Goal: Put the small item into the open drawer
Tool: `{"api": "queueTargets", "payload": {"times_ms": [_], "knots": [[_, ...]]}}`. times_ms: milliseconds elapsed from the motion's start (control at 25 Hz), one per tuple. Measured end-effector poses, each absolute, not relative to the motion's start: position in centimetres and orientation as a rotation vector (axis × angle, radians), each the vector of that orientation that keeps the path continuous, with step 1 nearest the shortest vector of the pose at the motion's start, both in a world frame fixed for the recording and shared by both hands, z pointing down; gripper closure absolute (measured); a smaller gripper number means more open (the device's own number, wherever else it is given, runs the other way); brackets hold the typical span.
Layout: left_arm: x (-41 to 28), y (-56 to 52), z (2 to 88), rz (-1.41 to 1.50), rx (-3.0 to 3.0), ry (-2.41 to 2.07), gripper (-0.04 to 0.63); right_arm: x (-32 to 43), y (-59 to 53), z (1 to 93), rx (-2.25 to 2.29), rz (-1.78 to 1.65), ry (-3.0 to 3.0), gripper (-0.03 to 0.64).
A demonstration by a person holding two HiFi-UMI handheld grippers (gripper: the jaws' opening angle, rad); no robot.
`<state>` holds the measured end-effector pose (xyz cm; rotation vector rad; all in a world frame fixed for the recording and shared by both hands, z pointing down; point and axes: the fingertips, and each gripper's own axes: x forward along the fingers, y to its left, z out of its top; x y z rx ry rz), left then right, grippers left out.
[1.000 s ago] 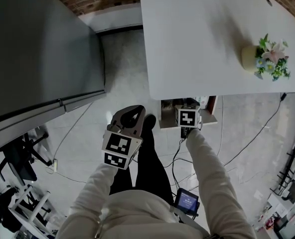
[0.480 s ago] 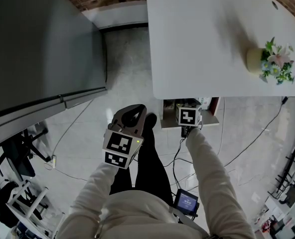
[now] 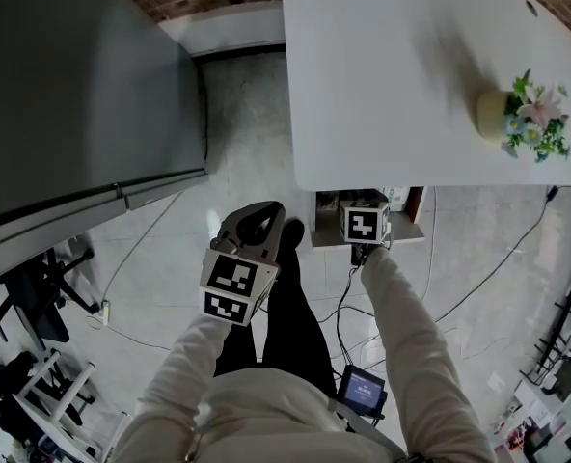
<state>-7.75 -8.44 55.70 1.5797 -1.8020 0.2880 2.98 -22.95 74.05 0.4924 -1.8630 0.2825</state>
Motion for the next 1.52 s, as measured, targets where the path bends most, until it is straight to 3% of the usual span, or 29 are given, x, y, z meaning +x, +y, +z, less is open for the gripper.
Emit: {"api": "queueTargets", "payload": {"times_ms": [480, 1520], "knots": [[-7.5, -8.2, 56.0, 0.300, 1.585, -1.787, 0.575, 3.1, -22.6, 74.3, 0.504, 0.327, -1.873, 0.449], [-6.4, -9.9, 53.3, 0.329, 1.743, -1.737, 0.575, 3.2, -21.3, 63.8, 0.716, 0.448, -2.075, 0.479]]}}
